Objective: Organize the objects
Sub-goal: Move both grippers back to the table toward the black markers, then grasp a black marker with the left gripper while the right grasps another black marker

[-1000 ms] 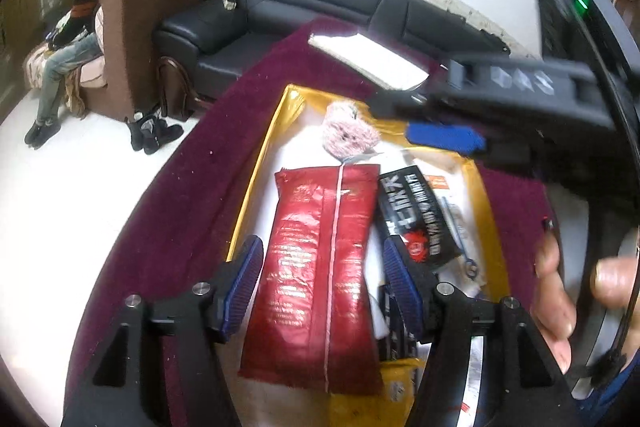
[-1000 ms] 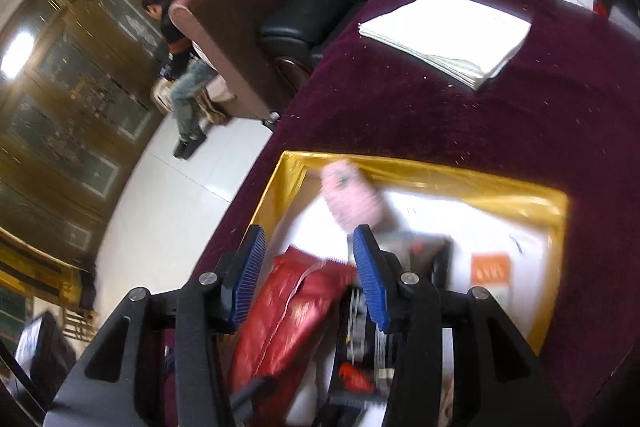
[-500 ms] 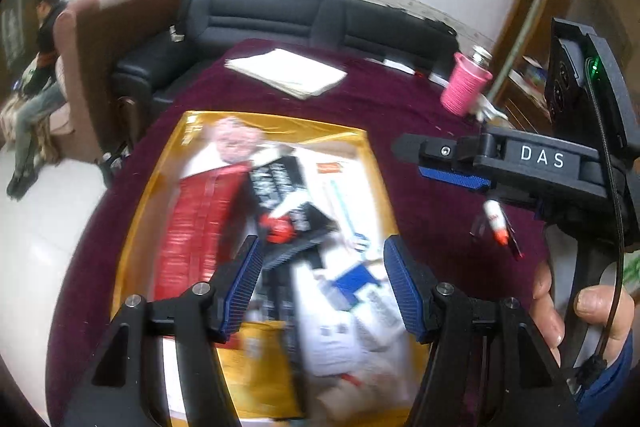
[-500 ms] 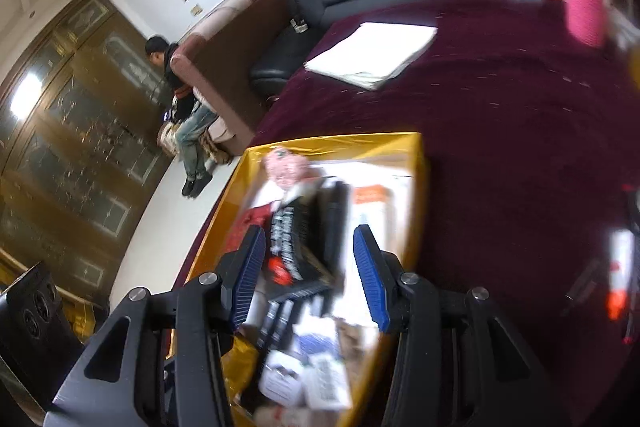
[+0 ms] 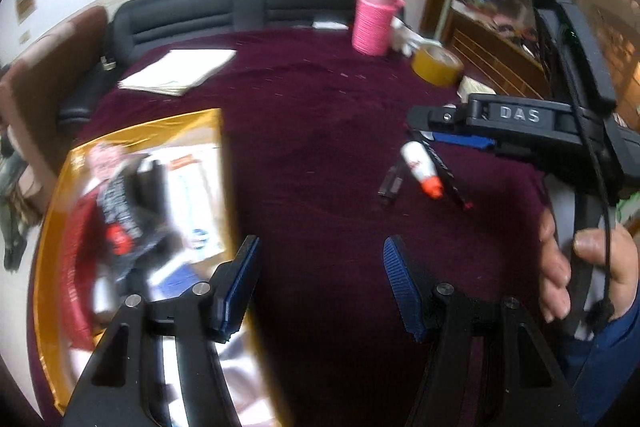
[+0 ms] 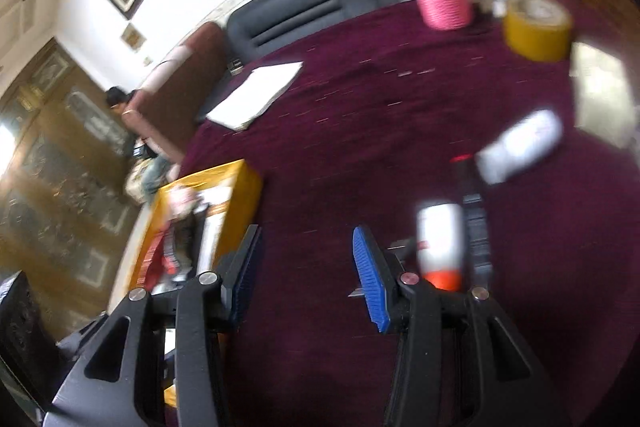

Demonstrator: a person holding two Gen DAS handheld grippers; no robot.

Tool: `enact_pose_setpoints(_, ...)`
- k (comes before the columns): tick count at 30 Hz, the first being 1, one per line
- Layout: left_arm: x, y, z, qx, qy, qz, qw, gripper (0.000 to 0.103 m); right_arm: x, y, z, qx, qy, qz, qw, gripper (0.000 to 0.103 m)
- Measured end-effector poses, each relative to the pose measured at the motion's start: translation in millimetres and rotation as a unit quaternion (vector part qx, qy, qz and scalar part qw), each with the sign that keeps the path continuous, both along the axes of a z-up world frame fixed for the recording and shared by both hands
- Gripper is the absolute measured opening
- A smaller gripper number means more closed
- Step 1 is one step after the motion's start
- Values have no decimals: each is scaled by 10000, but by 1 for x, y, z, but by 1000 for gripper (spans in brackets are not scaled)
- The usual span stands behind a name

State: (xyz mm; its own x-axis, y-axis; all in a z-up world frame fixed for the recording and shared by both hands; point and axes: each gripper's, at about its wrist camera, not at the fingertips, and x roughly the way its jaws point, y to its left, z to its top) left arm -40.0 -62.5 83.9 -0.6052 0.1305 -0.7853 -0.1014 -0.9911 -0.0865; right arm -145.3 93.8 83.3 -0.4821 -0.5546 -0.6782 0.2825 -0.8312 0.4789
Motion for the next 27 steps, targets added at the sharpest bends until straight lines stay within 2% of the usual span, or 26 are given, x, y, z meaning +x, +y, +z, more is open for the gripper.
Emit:
enact_pose_setpoints(5,-33,30,-11,19,-291,-176,9994,56,-20,40,-18,441,-132,-523,9976,43)
enact_pose_setpoints(6,-42,38,-15,-42,-370,-229,9990,56,-23,45,-21,578,-117,-606,9964,38)
enact_pose_setpoints(10,-71,59,-29,-288,-562,-468,9969,56,-32,67,-38,516,-234,-806,9951,36)
enact_pose_setpoints(13,-90,69,-43,-389,-727,-540,9951,50,-34,73,-39,539,-185,-846,9948,35)
enact_pose_setpoints(17,-105,81,-54,-560,-847,-592,9931,47,-34,82,-40,347,-233,-896,9951,35)
enact_pose_setpoints(19,-114,84,-61,-562,-981,-604,9918,21,-36,83,-42,301,-259,-879,9953,35)
enact_pose_setpoints(21,-120,86,-68,-597,-1061,-608,9907,12,-36,82,-42,271,-266,-838,9958,35)
enact_pose_setpoints(23,-118,89,-68,-750,-935,-586,9911,12,-36,80,-41,324,-225,-806,9960,35)
enact_pose_setpoints(27,-94,83,-70,-766,-838,-507,9922,12,-35,78,-41,415,-207,-781,9959,35)
